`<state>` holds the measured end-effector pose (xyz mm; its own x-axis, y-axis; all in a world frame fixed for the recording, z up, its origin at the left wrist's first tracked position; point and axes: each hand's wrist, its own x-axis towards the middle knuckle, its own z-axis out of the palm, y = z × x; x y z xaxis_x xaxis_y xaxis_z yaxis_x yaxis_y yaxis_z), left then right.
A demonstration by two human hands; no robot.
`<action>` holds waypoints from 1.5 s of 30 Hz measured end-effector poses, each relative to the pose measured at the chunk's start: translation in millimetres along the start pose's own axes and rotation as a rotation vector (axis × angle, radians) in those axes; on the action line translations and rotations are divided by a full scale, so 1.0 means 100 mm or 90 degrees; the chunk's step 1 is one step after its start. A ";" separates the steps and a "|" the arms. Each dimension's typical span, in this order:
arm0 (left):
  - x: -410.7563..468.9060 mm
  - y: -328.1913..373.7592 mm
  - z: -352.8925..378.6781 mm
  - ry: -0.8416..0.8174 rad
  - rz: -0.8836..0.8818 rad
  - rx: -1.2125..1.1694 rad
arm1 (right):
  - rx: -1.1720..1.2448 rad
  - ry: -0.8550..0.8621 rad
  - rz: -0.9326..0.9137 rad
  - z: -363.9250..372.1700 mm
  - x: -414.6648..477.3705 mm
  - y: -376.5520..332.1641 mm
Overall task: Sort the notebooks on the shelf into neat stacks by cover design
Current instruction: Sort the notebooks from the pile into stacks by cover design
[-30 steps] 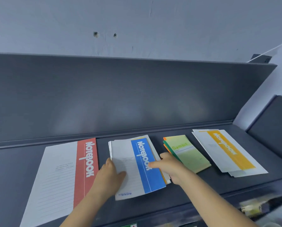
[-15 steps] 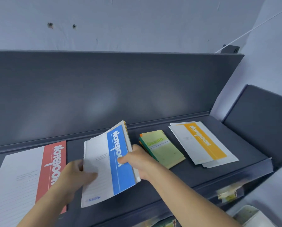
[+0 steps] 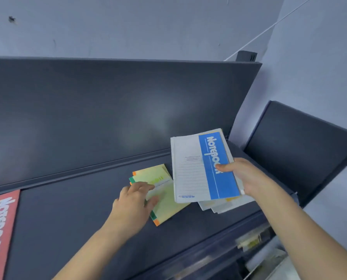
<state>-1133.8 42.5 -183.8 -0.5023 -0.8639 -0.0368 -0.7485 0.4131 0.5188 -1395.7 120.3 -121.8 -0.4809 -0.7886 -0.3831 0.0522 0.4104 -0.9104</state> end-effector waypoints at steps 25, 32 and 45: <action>-0.75 -1.08 -0.59 0.091 -0.011 0.044 | -0.592 -0.152 -0.401 1.88 -0.22 -0.14; -1.81 -2.18 -1.23 0.198 -0.363 0.201 | -0.613 -0.401 -0.495 3.37 -0.87 0.16; -2.01 -2.84 -1.34 0.001 -0.062 0.193 | -0.828 -0.241 -0.352 3.97 -1.34 0.72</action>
<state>-762.6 60.1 -209.1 -0.4214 -0.9040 -0.0727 -0.8881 0.3950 0.2352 -980.1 73.8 -198.4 0.0878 -0.9660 -0.2431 -0.9676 -0.0248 -0.2511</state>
